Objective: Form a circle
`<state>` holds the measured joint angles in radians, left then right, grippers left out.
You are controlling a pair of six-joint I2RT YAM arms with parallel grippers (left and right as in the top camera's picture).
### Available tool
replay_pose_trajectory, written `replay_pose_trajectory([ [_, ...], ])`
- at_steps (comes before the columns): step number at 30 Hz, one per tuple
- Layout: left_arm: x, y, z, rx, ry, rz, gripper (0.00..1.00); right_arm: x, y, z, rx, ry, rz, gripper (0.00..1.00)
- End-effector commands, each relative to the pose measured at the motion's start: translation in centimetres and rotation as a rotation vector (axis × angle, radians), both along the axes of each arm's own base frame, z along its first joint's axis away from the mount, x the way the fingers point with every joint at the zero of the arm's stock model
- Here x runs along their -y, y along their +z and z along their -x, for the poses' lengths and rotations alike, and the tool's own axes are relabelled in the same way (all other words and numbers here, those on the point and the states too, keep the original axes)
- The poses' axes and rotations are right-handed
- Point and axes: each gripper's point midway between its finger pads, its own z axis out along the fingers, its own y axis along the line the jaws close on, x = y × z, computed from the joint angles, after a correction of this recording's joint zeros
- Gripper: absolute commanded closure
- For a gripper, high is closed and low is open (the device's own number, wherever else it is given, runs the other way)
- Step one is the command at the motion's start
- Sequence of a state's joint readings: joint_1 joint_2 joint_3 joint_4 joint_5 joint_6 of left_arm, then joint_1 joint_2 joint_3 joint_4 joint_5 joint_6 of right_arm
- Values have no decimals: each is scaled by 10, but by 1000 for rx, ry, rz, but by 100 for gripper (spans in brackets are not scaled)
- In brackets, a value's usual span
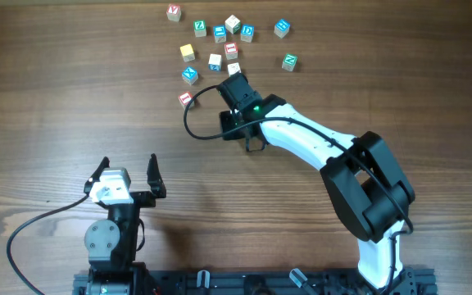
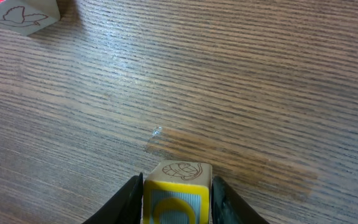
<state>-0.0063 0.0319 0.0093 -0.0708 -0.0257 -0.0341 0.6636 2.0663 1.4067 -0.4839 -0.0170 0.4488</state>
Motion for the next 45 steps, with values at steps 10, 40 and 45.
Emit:
replay_pose_trajectory([
  [10,-1,-4,0,-14,5,-16,0,3,-5,2,1,-7,22,20],
  [40,-1,-4,0,-14,5,-16,0,6,111,-163,332,81,58,20],
  [45,-1,-4,0,-14,5,-16,0,11,53,-165,243,87,89,20],
])
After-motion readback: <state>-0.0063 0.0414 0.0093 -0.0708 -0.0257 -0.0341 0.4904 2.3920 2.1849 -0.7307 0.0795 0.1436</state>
